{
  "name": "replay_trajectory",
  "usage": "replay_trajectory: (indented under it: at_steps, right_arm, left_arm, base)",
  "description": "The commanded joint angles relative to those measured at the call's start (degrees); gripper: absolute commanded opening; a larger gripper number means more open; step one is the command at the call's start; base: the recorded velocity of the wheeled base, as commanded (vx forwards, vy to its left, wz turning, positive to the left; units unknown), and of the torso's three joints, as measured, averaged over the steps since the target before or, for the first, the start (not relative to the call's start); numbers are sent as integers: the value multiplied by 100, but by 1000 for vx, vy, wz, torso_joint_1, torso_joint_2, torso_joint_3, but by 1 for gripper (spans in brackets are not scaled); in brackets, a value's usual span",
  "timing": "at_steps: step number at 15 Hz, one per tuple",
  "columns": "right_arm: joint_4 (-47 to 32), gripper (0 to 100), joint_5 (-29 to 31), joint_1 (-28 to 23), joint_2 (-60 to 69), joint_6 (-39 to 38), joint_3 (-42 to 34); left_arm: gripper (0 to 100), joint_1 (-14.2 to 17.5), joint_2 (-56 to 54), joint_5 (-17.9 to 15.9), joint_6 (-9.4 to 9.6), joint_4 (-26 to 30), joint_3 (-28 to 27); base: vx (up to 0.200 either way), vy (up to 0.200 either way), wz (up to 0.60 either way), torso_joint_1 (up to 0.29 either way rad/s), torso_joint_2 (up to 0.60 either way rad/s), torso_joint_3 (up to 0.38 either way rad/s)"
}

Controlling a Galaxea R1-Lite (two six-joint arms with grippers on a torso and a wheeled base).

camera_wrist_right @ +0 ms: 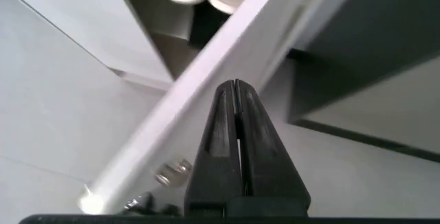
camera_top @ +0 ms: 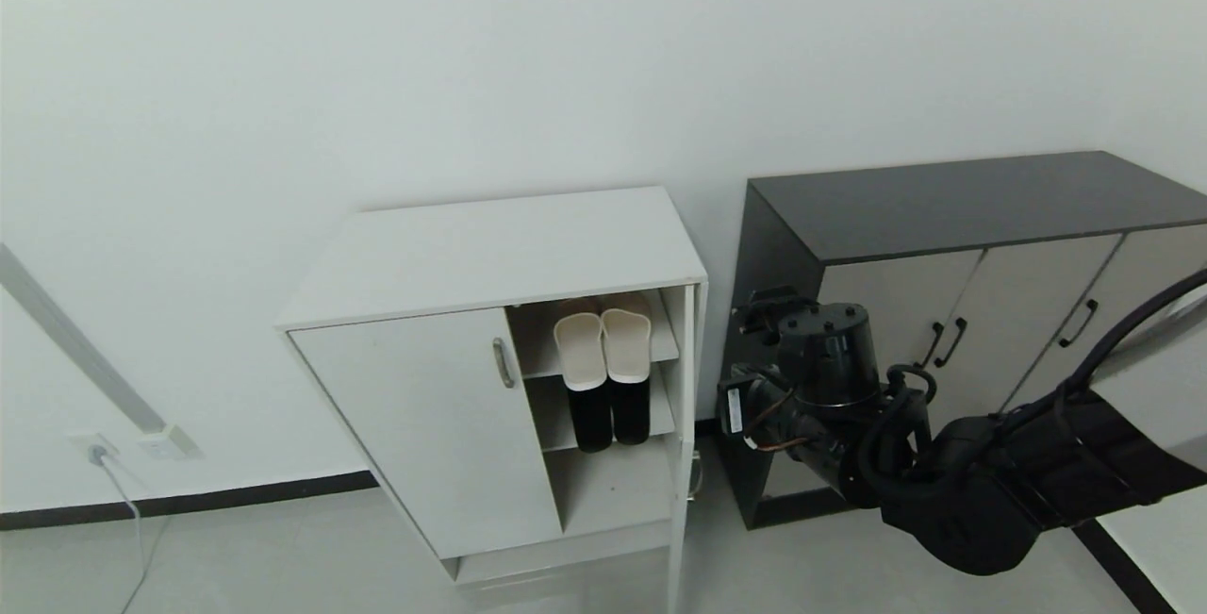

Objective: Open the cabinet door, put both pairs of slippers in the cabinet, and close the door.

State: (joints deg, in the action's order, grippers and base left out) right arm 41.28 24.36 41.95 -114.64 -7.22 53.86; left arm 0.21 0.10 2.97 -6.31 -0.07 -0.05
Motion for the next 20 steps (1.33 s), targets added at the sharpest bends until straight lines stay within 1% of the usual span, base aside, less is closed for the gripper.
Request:
replay_trajectory:
  at_steps: [1,5,7,9,11,14,15,20]
  right_arm:
    - [3,0,-10,-11,-41,1,2]
    - [91,0,-54,-99,-50,1,-16]
    - [214,0,-19,-248,-6,229,-130]
    - [205,0,-10,-539,65,440,-209]
    - [170,0,-10,-811,47,484,-227]
    - [153,0,-36,-1057,29,687,-315]
    - [29,0,-98,-1057,-6,695,-385]
    - [29,0,-520,-820,-340,484,-315]
  left_arm:
    - [0,-3,-1,1,-1,-1,-4]
    - [0,-3,-1,1,-1,-1,-4]
    - [0,-3,-1,1,-1,-1,-4]
    - [0,-3,-1,1,-1,-1,5]
    - [0,-3,-1,1,-1,-1,-4]
    - [0,-3,-1,1,-1,-1,-4]
    - [0,-3,-1,1,-1,-1,-4]
    - [0,-3,-1,1,-1,-1,-4]
  base:
    - [0,0,600,7,7,7]
    - [0,0,0,0,0,0]
    - [0,0,0,0,0,0]
    - [0,0,0,0,0,0]
    - [0,0,0,0,0,0]
    - [0,0,0,0,0,0]
    - [0,0,0,0,0,0]
    - [0,0,0,0,0,0]
